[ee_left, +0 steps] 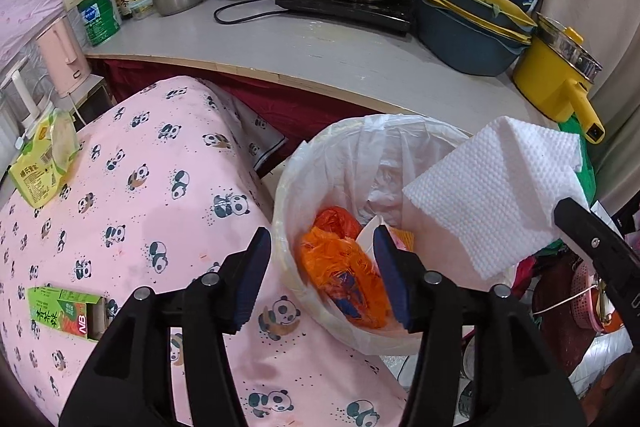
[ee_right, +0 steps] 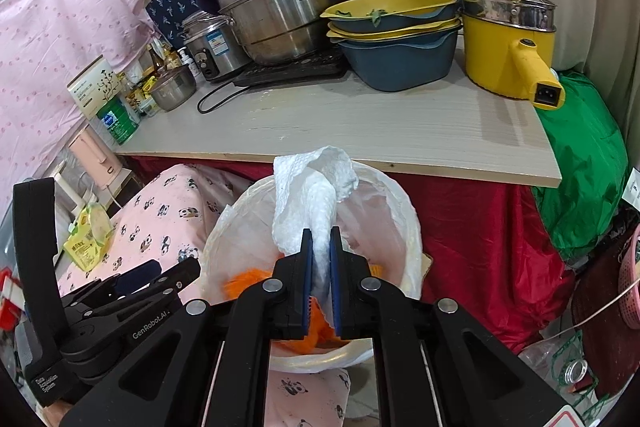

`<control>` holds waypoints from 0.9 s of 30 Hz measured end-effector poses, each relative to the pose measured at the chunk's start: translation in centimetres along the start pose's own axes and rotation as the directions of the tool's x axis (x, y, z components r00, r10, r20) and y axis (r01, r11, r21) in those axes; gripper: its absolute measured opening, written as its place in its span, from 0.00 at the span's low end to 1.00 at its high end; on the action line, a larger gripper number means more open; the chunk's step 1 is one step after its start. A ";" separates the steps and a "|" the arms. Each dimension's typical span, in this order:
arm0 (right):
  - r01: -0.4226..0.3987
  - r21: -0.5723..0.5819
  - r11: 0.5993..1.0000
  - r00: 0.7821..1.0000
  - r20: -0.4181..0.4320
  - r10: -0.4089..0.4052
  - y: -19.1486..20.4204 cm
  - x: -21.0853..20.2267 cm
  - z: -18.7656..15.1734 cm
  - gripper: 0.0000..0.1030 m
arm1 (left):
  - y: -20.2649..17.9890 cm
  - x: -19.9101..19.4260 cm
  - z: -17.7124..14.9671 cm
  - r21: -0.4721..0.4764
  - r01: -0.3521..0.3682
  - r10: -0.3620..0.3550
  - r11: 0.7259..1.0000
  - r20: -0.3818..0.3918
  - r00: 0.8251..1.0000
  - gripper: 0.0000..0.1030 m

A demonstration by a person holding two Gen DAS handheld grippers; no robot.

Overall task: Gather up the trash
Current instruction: 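Open right gripper to drop the white tissue into the bin, then move both grippers back over the table toward the green juice carton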

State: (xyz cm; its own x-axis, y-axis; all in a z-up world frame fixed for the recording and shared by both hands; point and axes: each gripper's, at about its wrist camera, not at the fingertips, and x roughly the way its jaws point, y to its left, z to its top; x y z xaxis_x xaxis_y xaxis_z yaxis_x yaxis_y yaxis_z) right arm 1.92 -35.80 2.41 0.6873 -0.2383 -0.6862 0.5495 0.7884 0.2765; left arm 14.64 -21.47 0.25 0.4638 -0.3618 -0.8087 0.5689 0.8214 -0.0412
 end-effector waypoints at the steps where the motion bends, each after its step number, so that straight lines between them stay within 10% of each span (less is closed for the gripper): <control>1: -0.005 -0.005 1.000 1.000 -0.004 0.005 0.3 0.2 0.1 0.11 | 0.2 0.0 0.0 -0.004 -0.005 0.005 1.000 0.001 1.000 0.52; 27: -0.067 -0.101 0.993 0.997 0.022 0.070 7.5 -1.0 -0.1 0.56 | 7.1 -3.2 -1.7 -0.131 -0.101 0.107 0.986 0.045 0.993 0.82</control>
State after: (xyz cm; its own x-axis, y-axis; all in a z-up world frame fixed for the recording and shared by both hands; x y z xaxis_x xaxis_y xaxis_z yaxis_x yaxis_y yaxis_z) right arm 5.34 -29.64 5.10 0.7342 -0.1950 -0.6503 0.4511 0.8559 0.2527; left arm 16.05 -13.70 1.49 0.5520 -0.2910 -0.7814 0.4257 0.9042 -0.0360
